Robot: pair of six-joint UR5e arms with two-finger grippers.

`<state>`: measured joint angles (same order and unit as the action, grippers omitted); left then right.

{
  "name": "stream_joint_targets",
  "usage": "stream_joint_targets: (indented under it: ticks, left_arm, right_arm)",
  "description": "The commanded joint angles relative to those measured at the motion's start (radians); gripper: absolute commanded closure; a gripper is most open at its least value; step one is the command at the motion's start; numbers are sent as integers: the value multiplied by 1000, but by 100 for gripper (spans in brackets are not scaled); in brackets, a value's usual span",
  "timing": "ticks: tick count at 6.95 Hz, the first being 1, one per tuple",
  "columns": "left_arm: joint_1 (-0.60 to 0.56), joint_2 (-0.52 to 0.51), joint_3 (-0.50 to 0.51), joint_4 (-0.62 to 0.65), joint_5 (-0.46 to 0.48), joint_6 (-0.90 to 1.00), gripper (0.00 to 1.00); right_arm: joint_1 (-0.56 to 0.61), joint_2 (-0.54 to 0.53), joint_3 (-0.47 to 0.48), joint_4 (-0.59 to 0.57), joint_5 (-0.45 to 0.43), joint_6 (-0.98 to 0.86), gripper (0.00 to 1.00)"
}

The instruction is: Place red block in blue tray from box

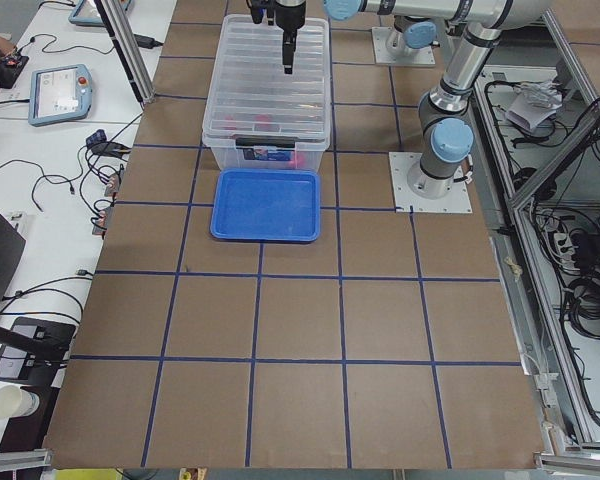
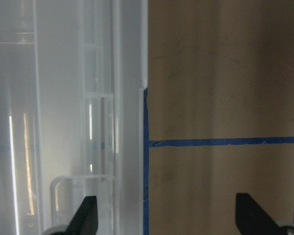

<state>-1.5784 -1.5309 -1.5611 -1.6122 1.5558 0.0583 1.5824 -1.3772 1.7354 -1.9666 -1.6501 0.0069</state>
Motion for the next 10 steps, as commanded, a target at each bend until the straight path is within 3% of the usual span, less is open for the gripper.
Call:
stream_joint_targets:
  ticks: [1, 4, 10]
  left_arm:
    - [3, -1, -8, 8, -2, 2, 0]
    - [1, -9, -5, 8, -2, 0, 0]
    - [-8, -83, 23, -3, 15, -3, 0]
  right_arm:
    - [-25, 0, 9, -14, -83, -56, 0]
    - [-87, -3, 1, 2, -138, -67, 0]
    - [-232, -3, -3, -9, -139, -186, 0]
